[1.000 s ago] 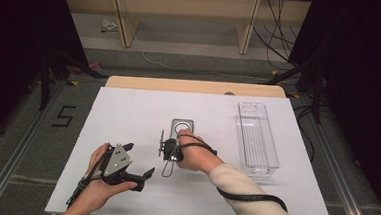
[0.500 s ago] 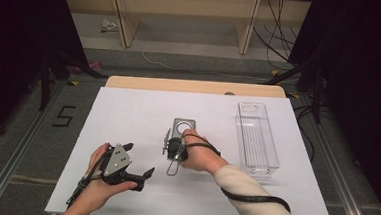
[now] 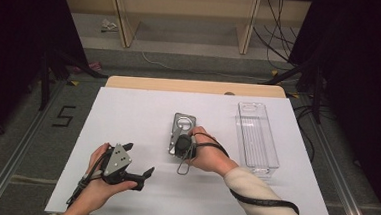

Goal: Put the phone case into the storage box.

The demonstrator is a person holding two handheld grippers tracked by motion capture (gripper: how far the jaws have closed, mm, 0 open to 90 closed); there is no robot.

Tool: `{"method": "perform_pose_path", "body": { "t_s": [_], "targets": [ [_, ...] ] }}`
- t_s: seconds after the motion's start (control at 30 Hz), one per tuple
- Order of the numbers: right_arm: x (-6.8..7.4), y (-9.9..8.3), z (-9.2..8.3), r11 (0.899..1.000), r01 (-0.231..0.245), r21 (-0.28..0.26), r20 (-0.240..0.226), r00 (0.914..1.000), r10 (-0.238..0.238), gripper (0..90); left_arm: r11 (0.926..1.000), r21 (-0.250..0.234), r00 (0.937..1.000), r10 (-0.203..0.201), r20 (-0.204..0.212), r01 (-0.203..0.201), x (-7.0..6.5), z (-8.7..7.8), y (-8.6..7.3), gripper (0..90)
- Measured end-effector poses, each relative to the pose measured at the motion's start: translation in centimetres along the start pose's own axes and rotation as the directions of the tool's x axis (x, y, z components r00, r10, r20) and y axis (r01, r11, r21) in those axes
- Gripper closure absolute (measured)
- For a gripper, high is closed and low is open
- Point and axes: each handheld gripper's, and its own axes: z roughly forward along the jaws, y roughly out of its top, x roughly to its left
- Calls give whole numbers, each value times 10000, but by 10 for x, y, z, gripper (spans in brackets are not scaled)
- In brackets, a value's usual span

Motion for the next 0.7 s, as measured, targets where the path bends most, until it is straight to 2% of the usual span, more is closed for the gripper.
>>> {"method": "perform_pose_path", "body": {
  "t_s": [0.27,0.43,0.7],
  "targets": [
    [3,-9,-10,9966,55,-823,112,9999,-46,895,10000,7,10000,-34,-8,34,0,0,0,19],
    [5,-15,-15,9889,79,-1482,171,9998,-54,895,10000,-2,10000,-74,-27,74,1,0,0,20],
    [11,-26,-21,9790,16,-2040,-15,10000,-20,895,9999,7,9999,-149,-59,149,2,1,-1,25]
  ]
}}
